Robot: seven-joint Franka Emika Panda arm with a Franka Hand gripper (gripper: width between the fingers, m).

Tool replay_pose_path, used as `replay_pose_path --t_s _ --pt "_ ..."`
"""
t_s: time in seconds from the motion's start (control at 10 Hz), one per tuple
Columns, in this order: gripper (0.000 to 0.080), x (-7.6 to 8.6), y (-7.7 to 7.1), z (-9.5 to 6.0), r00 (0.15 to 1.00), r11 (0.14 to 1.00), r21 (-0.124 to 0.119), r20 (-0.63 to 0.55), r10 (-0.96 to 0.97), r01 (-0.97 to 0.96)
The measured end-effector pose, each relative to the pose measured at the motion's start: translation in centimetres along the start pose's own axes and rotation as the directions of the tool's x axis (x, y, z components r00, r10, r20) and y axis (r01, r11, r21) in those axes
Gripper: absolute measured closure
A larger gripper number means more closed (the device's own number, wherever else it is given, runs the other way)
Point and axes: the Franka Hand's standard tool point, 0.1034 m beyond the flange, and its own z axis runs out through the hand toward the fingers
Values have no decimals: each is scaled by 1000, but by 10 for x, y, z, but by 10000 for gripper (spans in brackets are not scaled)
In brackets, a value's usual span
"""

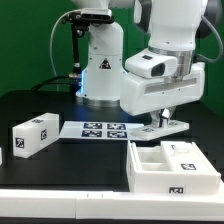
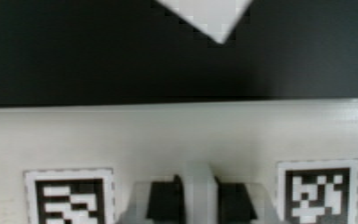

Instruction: Assemble cabinet

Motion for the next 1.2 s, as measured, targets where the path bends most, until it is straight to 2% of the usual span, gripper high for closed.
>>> replay_pose_path --t_s 0.1,0.2,0.4,0.7,0.8,0.9,1.0,1.2 --pt "735 4 2 -3 995 995 -12 1 -101 101" --pt "735 5 4 -5 956 956 -16 22 -292 293" --pt "735 5 6 -5 927 927 -18 31 -374 374" --pt "735 2 12 -5 817 817 -18 48 -575 576" --pt "735 1 18 -9 777 777 -26 52 -627 629" --pt "735 1 26 -15 755 754 -45 48 -654 655" --pt "735 0 32 -20 746 741 -87 29 -666 665" --pt "735 -2 31 -18 755 751 -84 30 -655 655"
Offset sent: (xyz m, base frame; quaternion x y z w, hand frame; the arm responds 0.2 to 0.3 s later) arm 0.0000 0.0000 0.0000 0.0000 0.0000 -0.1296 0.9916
